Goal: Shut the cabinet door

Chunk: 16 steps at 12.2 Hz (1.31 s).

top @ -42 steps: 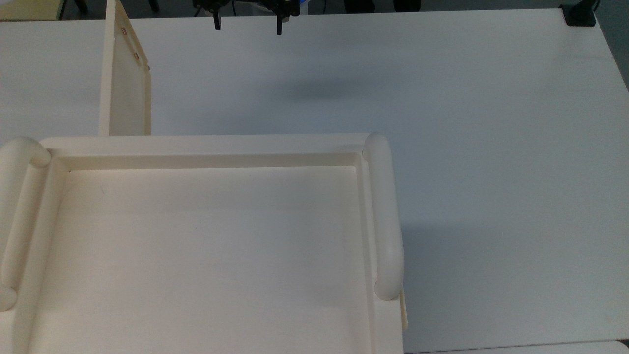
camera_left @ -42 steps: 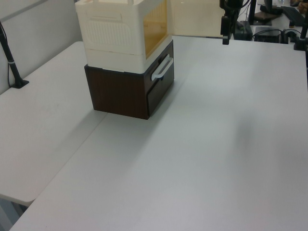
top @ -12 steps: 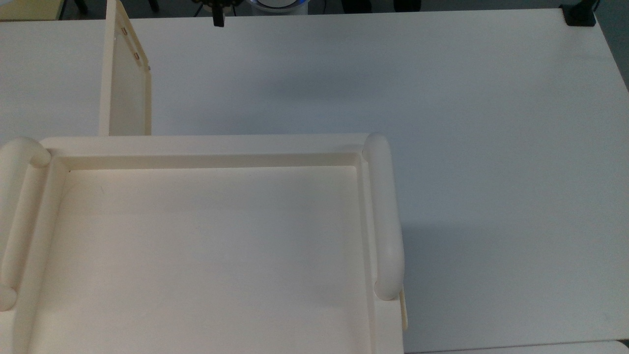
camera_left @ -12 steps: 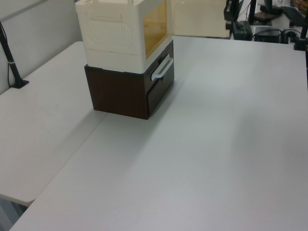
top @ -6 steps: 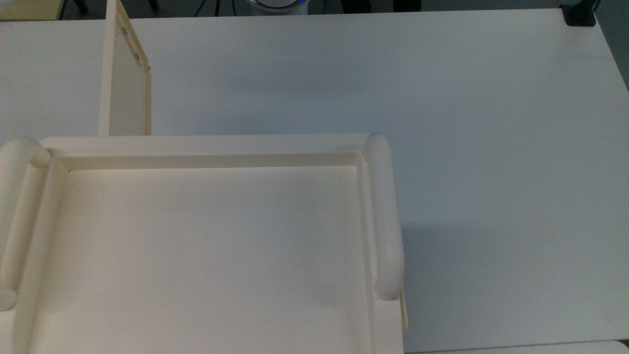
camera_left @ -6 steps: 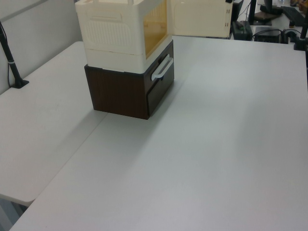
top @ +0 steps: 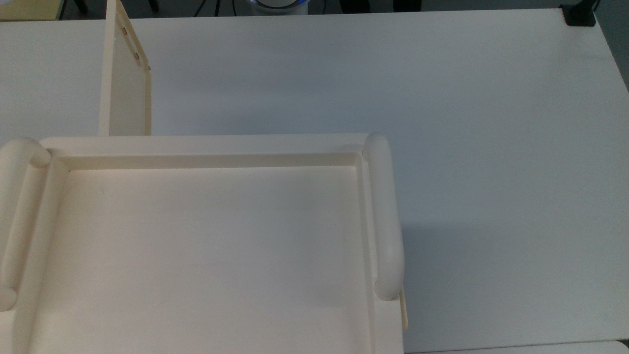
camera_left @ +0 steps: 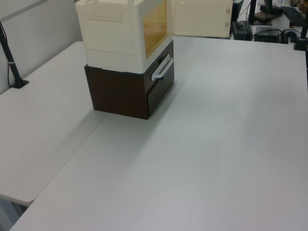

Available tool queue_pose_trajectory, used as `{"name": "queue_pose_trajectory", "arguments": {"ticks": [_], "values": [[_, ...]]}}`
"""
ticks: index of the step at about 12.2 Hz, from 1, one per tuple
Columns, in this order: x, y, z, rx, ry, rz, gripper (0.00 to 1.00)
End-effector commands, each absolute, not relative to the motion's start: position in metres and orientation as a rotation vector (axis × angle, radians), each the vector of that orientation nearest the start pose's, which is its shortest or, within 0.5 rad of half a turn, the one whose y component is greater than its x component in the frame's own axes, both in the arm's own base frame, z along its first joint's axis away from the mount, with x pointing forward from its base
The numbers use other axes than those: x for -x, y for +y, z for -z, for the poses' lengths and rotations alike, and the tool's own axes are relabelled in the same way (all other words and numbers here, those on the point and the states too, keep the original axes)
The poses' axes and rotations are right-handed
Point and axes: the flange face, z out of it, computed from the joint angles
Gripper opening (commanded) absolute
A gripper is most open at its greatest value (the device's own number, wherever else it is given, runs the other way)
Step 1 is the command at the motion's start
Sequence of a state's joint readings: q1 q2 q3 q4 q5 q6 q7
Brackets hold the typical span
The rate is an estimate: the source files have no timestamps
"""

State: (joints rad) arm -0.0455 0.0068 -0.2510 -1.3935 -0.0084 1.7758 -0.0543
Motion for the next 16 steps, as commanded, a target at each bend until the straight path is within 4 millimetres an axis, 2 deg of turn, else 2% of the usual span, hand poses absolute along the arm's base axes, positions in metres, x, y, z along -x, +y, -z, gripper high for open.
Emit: {"name": "queue_pose_trajectory", "arguments": {"ticks": [1,4,8,9,12,14,16], "values": [[-0.552,-0.184,-0.711,3.142,0.299,0.576,0.00],[-0.568,-0.180,-0.689,3.156,0.264,0.515,0.00],[-0.578,-0.161,-0.686,3.059,0.244,0.544,0.00],[-0.582,-0.154,-0.688,3.014,0.239,0.574,0.00],[-0.610,-0.095,-0.679,2.952,0.131,0.647,0.00],[-0.633,-0.078,-0.667,2.924,0.215,0.741,0.00],[-0.642,-0.077,-0.654,2.926,0.222,0.729,0.00]]}}
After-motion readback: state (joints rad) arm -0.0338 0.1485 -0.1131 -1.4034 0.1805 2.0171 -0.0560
